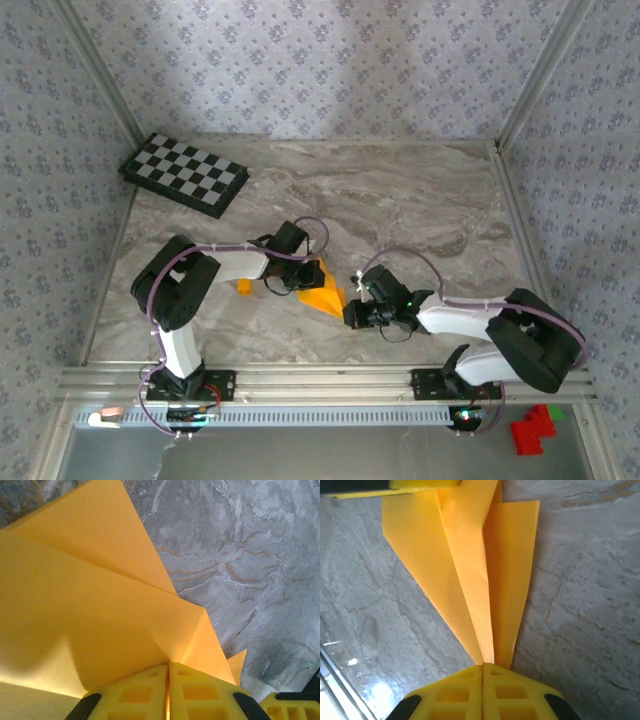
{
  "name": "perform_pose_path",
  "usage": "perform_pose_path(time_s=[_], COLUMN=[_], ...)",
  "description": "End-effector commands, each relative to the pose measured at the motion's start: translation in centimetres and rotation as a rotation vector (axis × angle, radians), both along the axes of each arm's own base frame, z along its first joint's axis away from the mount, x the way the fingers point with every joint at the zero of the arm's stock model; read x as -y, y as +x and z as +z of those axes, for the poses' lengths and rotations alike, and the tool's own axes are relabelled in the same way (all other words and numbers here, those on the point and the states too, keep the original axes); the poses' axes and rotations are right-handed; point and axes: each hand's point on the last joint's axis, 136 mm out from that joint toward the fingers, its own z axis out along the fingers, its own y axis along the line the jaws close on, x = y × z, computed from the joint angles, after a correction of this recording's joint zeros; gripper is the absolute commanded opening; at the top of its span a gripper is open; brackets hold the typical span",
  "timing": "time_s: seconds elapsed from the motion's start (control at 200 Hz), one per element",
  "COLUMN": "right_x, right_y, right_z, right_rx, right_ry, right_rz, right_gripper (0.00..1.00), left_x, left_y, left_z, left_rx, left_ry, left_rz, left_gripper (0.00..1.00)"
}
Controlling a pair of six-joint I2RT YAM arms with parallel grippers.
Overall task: Fold a paper plane with a square sheet of paper (pick it up from the middle)
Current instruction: Perform the fourth fold on the wing at the bottom-center of the table.
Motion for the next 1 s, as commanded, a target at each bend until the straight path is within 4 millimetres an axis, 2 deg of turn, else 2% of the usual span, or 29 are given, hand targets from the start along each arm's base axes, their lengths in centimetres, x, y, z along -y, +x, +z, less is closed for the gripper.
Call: perform_pose_path(time_s=[0.0,0.08,0.165,0.31,0.415,0.64,0.845,0.994], right_x=[-1.0,-2.0,-3.0,-3.3,-2.5,-0.3,1.6,2.0], right_y=[0.9,1.9,2.7,3.6,3.7,2.5,1.3,0.9], right_z=[2.2,3.4,3.6,1.9,0.3,-2.4,-4.5,-5.0], right_rx=[0.025,0.049,0.050,0.009,-0.023,-0.078,-0.139,-0.159], right_ry=[0.062,0.099,0.114,0.094,0.071,-0.010,-0.090,-0.102], right_rz=[-0.005,-0.002,0.015,0.012,-0.007,-0.042,-0.091,-0.116], right_gripper=[0.08,0.08,0.08,0.08,0.07,0.06,0.04,0.03], left_x=[-3.7,-3.6,-3.5,-3.3,-3.3,-2.4,-0.8,0.2], left_y=[-0.7,-0.6,-0.5,-0.5,-0.4,0.2,1.0,0.2], left_z=[-4.2,-4.0,-3.9,-3.7,-3.5,-2.2,0.9,3.5], left_rx=[-0.042,-0.038,-0.035,-0.035,-0.031,-0.020,0.003,0.030], left_ry=[0.204,0.200,0.201,0.197,0.196,0.167,0.091,0.035], left_rz=[0.041,0.043,0.041,0.041,0.041,0.036,0.027,0.011], left_gripper=[0.10,0.10,0.10,0.10,0.10,0.12,0.16,0.18])
